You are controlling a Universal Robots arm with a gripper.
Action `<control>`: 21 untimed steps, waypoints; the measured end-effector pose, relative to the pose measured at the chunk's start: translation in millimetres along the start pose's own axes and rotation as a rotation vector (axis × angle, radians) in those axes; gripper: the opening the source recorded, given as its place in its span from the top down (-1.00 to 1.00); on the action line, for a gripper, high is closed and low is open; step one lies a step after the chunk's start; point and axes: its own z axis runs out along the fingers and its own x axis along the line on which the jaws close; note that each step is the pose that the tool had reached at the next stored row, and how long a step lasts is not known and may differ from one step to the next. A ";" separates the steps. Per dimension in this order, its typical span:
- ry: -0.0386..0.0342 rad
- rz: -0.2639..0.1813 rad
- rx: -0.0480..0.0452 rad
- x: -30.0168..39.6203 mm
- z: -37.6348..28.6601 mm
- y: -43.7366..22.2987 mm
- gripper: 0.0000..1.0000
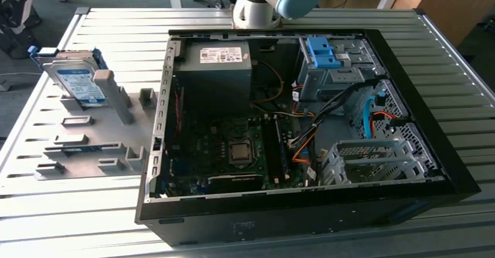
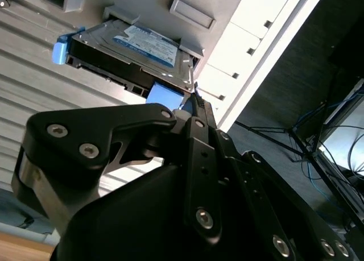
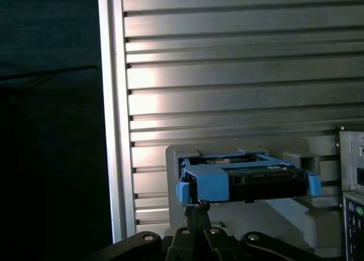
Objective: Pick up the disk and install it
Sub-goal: 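Reach for the disk, then pick up the disk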
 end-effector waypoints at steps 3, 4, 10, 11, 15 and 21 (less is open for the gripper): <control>0.0031 0.000 0.0003 -8.3 1.9 0.4 0.79; 0.0045 0.000 0.0004 -12.8 2.5 0.8 0.79; 0.0086 0.000 0.0007 -19.9 3.1 1.4 0.79; 0.0085 0.000 0.0006 -19.9 3.1 1.4 0.79; 0.0086 0.000 0.0007 -20.8 3.1 1.4 0.79; 0.0086 0.000 0.0007 -20.8 3.1 1.4 0.79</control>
